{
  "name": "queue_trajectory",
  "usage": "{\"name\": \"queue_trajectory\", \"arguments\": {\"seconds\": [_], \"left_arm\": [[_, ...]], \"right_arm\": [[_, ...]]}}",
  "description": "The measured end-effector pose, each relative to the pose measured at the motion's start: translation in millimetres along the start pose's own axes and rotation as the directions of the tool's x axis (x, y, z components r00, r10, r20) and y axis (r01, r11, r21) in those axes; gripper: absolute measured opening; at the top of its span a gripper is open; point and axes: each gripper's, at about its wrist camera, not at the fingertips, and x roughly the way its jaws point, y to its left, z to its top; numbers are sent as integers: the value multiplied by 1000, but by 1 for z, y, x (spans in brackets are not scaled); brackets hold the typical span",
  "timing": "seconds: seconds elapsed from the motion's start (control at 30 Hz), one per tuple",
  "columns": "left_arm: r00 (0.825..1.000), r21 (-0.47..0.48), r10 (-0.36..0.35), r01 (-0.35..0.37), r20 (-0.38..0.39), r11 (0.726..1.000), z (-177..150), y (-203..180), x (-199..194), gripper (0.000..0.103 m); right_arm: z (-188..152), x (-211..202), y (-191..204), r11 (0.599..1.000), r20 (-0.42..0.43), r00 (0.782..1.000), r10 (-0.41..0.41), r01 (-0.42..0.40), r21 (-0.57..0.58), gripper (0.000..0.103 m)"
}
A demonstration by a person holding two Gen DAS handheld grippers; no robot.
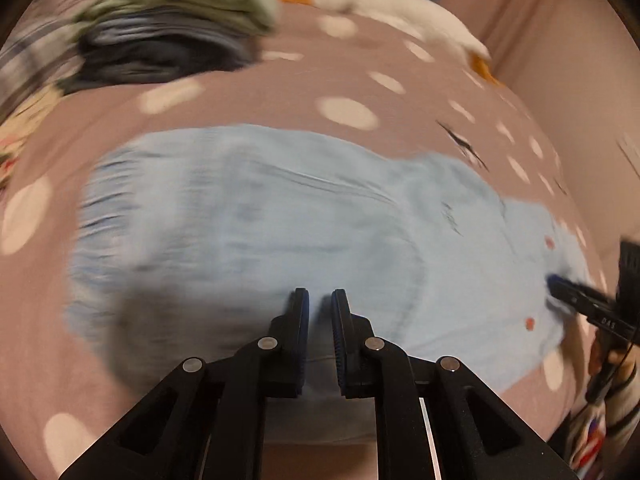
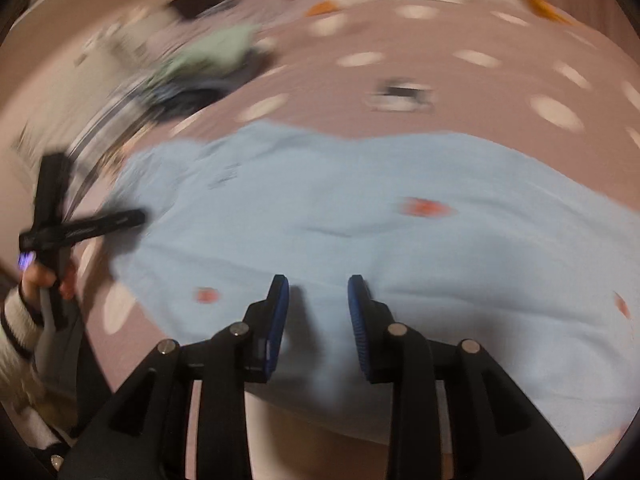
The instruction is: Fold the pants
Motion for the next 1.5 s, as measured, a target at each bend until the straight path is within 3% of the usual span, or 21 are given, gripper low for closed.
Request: {"name": "queue_trajectory", "arguments": {"seconds": [0.13, 0.27, 0.33, 0.4, 0.43, 0.47, 0.5, 0.53, 0.6, 0.7, 0.83, 0.9, 0.97, 1.03, 1.1, 1.13, 1.2, 1.27, 1.3, 1.4, 1.5], "left_arm": [[1000, -41, 21, -20, 3, 999, -4, 14, -9, 13], [1000, -67, 13, -14, -10, 998, 2, 15, -5, 13], [999, -80, 33, -34, -17, 996, 2, 12, -6, 13], [997, -71, 72, -74, -29, 995, 5, 3, -6, 13], [995, -58, 93, -95, -31, 994, 4, 0, -8, 13], [992, -32, 125, -126, -30, 992, 5, -8, -10, 14], [988, -11, 155, -155, -26, 988, 5, -14, -12, 20], [985, 15, 174, -173, -16, 985, 5, -22, -15, 23], [989, 39, 148, -148, -1, 988, 7, -36, -18, 35], [998, 52, 63, -63, 5, 997, 11, -60, -21, 47], [992, 49, -105, 109, -62, 993, 16, -97, -8, 49], [983, 65, -155, 162, -104, 985, 17, -119, 5, 49], [966, 78, -204, 218, -156, 973, 15, -144, 22, 49], [944, 78, -259, 279, -203, 957, 11, -168, 37, 49], [922, 69, -304, 328, -239, 942, 8, -189, 51, 49], [912, 67, -319, 346, -257, 936, 6, -199, 59, 49], [907, 58, -320, 347, -272, 936, 3, -210, 72, 49], [906, 28, -311, 332, -288, 943, 1, -210, 82, 49], [905, 5, -309, 325, -292, 946, 1, -206, 87, 49], [898, -31, -335, 341, -284, 940, 5, -202, 86, 49], [886, -64, -371, 368, -276, 927, 7, -201, 80, 49]], "right_arm": [[-22, -40, -80, 974, 82, 995, -60, 41, 224, 32], [-53, -96, -169, 895, 178, 973, -144, 52, 443, 31], [-60, -116, -201, 852, 169, 958, -231, 115, 511, 30], [-67, -137, -227, 798, 182, 942, -284, 126, 589, 31], [-70, -150, -234, 774, 198, 933, -300, 117, 623, 35], [-71, -162, -234, 760, 201, 918, -341, 144, 634, 51], [-72, -171, -231, 751, 203, 905, -375, 168, 638, 61], [-74, -179, -227, 747, 214, 895, -392, 174, 642, 61], [-85, -191, -225, 752, 263, 902, -342, 95, 652, 61], [-106, -187, -215, 719, 279, 920, -275, 5, 695, 61], [-117, -158, -203, 675, 308, 936, -168, -119, 728, 60], [-116, -148, -197, 680, 289, 939, -189, -87, 728, 56], [-110, -143, -196, 686, 289, 935, -208, -71, 724, 54], [-100, -137, -201, 687, 293, 930, -221, -65, 724, 46], [-95, -133, -208, 681, 279, 927, -251, -36, 731, 23], [-95, -131, -211, 677, 275, 924, -266, -24, 736, 18], [-98, -130, -216, 661, 289, 914, -284, -31, 749, 10], [-96, -133, -213, 671, 303, 900, -312, -17, 742, 7], [-94, -136, -209, 685, 301, 895, -330, 7, 729, 6], [-68, -147, -176, 784, 308, 863, -400, 148, 603, 6], [-37, -152, -123, 889, 364, 850, -380, 226, 398, 7]]}}
